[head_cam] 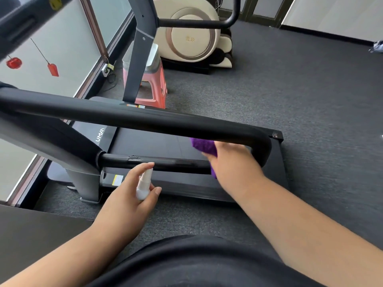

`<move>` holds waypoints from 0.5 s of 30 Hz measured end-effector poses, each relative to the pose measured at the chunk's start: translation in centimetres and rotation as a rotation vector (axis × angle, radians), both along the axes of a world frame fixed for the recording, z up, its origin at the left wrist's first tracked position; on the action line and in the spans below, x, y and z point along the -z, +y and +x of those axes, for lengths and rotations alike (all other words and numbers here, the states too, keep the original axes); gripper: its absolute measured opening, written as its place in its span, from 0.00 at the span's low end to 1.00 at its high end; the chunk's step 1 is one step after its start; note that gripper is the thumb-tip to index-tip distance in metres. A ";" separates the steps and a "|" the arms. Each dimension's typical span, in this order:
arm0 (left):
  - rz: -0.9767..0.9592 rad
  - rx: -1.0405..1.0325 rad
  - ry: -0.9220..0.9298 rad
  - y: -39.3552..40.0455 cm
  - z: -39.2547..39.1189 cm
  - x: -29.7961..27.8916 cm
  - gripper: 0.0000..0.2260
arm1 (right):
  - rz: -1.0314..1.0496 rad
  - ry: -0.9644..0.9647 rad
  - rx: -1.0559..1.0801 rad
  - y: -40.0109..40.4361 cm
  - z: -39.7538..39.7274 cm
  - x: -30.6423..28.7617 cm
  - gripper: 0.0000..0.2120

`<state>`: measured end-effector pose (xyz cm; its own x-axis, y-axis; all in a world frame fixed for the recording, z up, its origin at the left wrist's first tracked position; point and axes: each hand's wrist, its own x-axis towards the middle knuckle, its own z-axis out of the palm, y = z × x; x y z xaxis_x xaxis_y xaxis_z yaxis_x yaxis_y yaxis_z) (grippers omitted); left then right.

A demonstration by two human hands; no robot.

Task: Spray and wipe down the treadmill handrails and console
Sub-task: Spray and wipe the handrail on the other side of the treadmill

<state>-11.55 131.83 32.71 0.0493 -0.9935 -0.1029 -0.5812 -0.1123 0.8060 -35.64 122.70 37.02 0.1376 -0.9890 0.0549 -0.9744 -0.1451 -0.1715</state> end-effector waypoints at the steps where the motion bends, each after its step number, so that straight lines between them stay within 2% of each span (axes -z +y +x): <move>1: 0.002 -0.001 0.005 0.0 0.1 0.1 0.24 | 0.011 0.035 -0.008 0.0 -0.5 0.2 0.11; 4: 0.001 0.017 0.027 0.2 0.2 0.2 0.23 | 0.100 0.101 -0.066 1.2 -0.5 2.2 0.17; 7: 0.003 0.033 0.038 0.3 0.6 0.1 0.23 | 0.097 0.170 -0.071 2.3 0.7 4.5 0.24; 10: 0.008 0.016 0.027 0.5 1.3 0.1 0.22 | 0.121 0.142 -0.092 1.7 2.1 5.2 0.26; 15: 0.022 -0.005 0.015 1.2 0.7 0.2 0.22 | 0.146 0.182 -0.262 0.3 5.9 6.1 0.28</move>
